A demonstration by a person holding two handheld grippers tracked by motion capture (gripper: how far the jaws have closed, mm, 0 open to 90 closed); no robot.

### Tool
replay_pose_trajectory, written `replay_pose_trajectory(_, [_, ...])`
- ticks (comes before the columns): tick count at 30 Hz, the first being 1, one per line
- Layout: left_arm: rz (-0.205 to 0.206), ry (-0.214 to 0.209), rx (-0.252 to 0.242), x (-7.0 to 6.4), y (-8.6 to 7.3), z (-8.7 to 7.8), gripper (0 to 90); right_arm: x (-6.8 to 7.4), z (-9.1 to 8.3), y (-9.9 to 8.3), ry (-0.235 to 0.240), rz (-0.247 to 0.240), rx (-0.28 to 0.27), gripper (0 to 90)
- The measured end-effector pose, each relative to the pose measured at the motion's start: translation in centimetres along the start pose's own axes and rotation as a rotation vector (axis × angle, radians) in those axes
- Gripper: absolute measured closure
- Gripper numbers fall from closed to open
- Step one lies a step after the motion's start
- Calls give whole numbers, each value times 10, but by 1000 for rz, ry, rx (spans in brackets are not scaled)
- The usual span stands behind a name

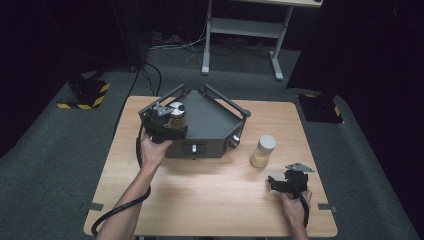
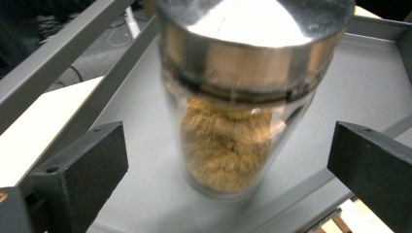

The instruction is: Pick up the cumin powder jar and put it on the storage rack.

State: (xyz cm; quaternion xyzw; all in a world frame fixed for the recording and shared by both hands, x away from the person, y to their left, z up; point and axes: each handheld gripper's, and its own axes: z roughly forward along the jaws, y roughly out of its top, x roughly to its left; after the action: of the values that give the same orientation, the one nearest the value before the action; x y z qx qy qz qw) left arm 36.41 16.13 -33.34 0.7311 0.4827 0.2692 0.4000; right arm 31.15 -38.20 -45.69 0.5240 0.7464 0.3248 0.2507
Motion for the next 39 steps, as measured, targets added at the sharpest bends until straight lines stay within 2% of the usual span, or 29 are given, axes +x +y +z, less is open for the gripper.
replay_pose_trajectory(1, [-6, 3, -1, -1, -1, -2, 6, 0, 0, 0, 0, 0, 0, 35])
replay_pose_trajectory(2, [-224, 13, -171, -19, -24, 10, 5, 0, 0, 0, 0, 0, 0, 35])
replay_pose_trajectory(3, [-13, 7, -5, -1, -4, -7, 4, 0, 0, 0, 0, 0, 0, 35])
replay_pose_trajectory(4, [-234, 15, -177, -20, -27, 5, 4, 0, 0, 0, 0, 0, 0, 35])
replay_pose_trajectory(6, [-243, 15, -181, -20, -29, 1, 4, 0, 0, 0, 0, 0, 0, 35])
replay_pose_trajectory(7, [-28, 7, -11, -1, -8, -16, 4, 0, 0, 0, 0, 0, 0, 35])
replay_pose_trajectory(16, [-38, 8, 0, -4, -25, -34, 4, 0, 0, 0, 0, 0, 0, 35])
replay_pose_trajectory(26, [-29, -17, 3, -7, -50, -56, 4, 0, 0, 0, 1, 0, 0, 35])
replay_pose_trajectory(33, [-16, -31, 19, -17, -77, -61, 4, 0, 0, 0, 1, -1, -1, 36])
replay_pose_trajectory(36, [-32, -50, 23, -20, -92, -61, 5, 0, 0, 0, 1, 0, 0, 36])
replay_pose_trajectory(39, [-35, -50, 31, -26, -104, -59, 6, 0, 0, 0, 1, 0, 0, 36])
